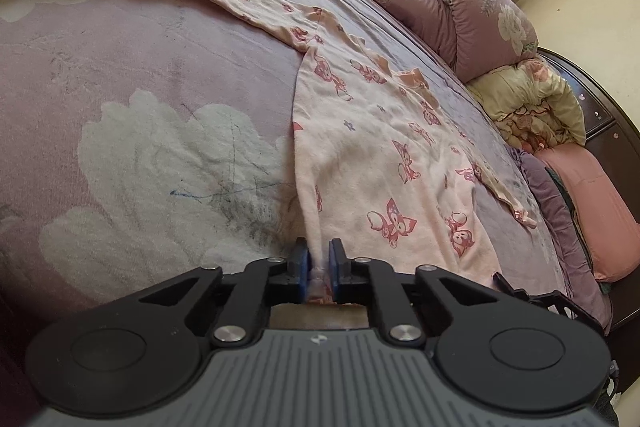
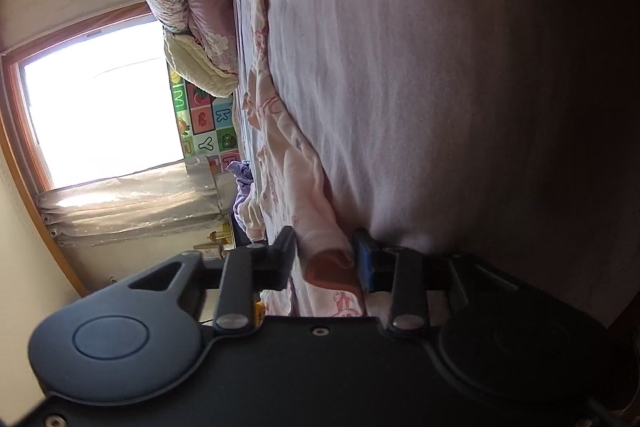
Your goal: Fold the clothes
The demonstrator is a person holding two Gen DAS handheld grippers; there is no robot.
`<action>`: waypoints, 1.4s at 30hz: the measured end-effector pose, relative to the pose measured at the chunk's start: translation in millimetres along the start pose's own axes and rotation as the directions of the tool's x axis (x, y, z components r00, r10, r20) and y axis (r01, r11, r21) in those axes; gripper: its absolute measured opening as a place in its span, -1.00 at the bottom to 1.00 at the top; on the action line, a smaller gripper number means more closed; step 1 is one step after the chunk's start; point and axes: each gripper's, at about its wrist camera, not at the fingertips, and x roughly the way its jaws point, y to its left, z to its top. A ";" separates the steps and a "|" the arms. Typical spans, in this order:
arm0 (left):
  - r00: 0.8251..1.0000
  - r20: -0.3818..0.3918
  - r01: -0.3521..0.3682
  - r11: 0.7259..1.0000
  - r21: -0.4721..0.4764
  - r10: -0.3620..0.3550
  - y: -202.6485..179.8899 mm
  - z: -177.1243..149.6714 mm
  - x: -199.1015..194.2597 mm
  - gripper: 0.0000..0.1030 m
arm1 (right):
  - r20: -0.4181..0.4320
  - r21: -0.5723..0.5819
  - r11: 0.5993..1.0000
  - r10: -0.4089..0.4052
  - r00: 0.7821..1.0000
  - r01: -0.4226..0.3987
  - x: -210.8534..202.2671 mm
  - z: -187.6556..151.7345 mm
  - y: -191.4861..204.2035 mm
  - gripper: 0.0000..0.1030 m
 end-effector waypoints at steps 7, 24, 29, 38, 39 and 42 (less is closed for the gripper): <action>0.995 0.061 0.078 0.997 0.027 -0.079 -10.0 4.7 -24.8 -0.90 | 0.061 -0.361 0.932 0.051 0.997 -0.026 -31.9 4.2 54.1 -0.80; 0.999 -0.012 -0.033 0.996 0.085 0.034 -15.9 -6.4 -3.7 -0.70 | 0.086 -0.346 0.928 -0.113 0.990 0.136 -45.5 26.4 25.6 -0.16; 1.000 -0.001 -0.028 0.999 0.042 0.028 -5.9 -2.0 -9.2 -0.87 | 0.081 -0.424 0.890 -0.145 0.986 0.165 -36.7 18.5 33.5 -0.31; 0.999 -0.028 0.018 1.000 0.001 -0.018 -0.1 -0.1 -5.8 -0.86 | 0.045 -0.348 0.933 -0.076 0.996 0.087 -32.6 24.4 23.8 -0.46; 0.999 -0.032 0.023 1.000 0.003 -0.023 -0.9 -0.3 -4.5 -0.86 | 0.040 -0.343 0.934 -0.092 0.995 0.101 -34.1 25.3 21.9 -0.46; 0.999 -0.036 0.034 0.999 0.008 -0.034 -3.9 -2.5 -1.9 -0.85 | -0.039 -0.267 0.961 -0.084 0.996 0.071 -32.2 12.2 15.3 -0.46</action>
